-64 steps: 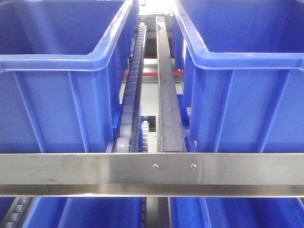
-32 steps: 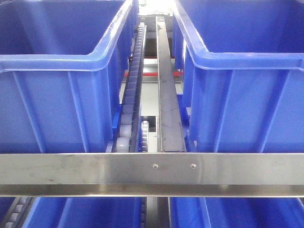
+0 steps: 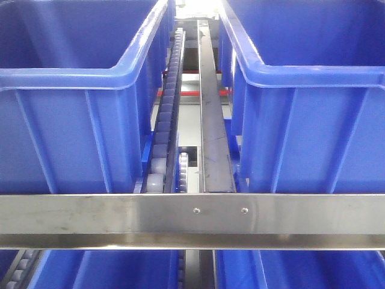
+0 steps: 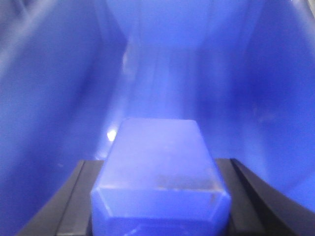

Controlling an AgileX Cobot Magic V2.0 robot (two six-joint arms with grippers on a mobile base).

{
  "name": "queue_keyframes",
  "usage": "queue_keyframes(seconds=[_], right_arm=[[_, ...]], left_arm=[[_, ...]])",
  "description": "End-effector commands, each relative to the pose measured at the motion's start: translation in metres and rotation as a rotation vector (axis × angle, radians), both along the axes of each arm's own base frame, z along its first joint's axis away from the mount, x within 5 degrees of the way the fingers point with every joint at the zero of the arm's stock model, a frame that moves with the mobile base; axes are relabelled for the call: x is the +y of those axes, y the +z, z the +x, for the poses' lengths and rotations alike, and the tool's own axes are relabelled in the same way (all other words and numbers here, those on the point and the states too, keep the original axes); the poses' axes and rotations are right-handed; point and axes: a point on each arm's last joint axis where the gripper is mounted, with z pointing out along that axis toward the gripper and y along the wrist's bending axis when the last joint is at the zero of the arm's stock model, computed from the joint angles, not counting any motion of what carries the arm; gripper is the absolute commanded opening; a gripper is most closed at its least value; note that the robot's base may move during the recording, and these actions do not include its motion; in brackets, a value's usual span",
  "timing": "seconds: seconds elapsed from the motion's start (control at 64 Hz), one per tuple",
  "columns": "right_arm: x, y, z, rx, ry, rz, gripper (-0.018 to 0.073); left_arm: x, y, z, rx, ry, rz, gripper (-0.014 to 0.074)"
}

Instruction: Pick and sort blue part to right shelf

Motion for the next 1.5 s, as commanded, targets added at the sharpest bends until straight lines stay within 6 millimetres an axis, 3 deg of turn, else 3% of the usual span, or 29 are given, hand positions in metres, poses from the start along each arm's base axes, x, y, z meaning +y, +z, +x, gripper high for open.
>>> queue_keyframes(seconds=[0.0, 0.437, 0.515, 0.593, 0.703, 0.828, 1.14, 1.187, 1.281, 1.39, 1.484], right_arm=[[0.000, 0.016, 0.012, -0.118, -0.006, -0.009, 0.0414], [0.000, 0.008, 0.017, -0.085, -0.006, -0.011, 0.0414], [0.000, 0.008, 0.017, -0.083, -0.006, -0.010, 0.0414], [0.000, 0.008, 0.017, -0.084, -0.006, -0.010, 0.0426], [0.000, 0.008, 0.017, -0.084, -0.006, -0.010, 0.0533], [0.000, 0.008, 0.018, -0.083, -0.006, -0.010, 0.0643], [0.000, 0.009, 0.016, -0.088, -0.006, -0.009, 0.0627], [0.000, 0.011, 0.015, -0.091, -0.006, -0.009, 0.0611], [0.000, 0.015, 0.010, -0.103, -0.005, -0.008, 0.0515], [-0.001, 0.021, 0.005, -0.123, -0.004, -0.005, 0.0291], [-0.001, 0.025, 0.003, -0.147, -0.005, -0.004, 0.0102]], left_arm=[[0.001, 0.020, 0.008, -0.137, 0.038, -0.026, 0.0333], [0.000, 0.016, 0.012, -0.121, 0.038, -0.023, 0.0343], [0.001, 0.017, 0.012, -0.129, 0.041, -0.024, 0.0385], [0.000, 0.017, 0.012, -0.123, 0.039, -0.023, 0.0484], [0.000, 0.017, 0.012, -0.123, 0.039, -0.023, 0.0589], [0.000, 0.017, 0.012, -0.123, 0.039, -0.023, 0.0591], [0.000, 0.017, 0.012, -0.123, 0.038, -0.021, 0.0566], [0.000, 0.017, 0.012, -0.123, 0.038, -0.021, 0.0524], [0.000, 0.019, 0.009, -0.128, 0.036, -0.023, 0.0337], [0.001, 0.022, 0.007, -0.142, 0.037, -0.025, 0.0109], [0.002, 0.024, 0.007, -0.163, 0.045, -0.028, 0.0143]])
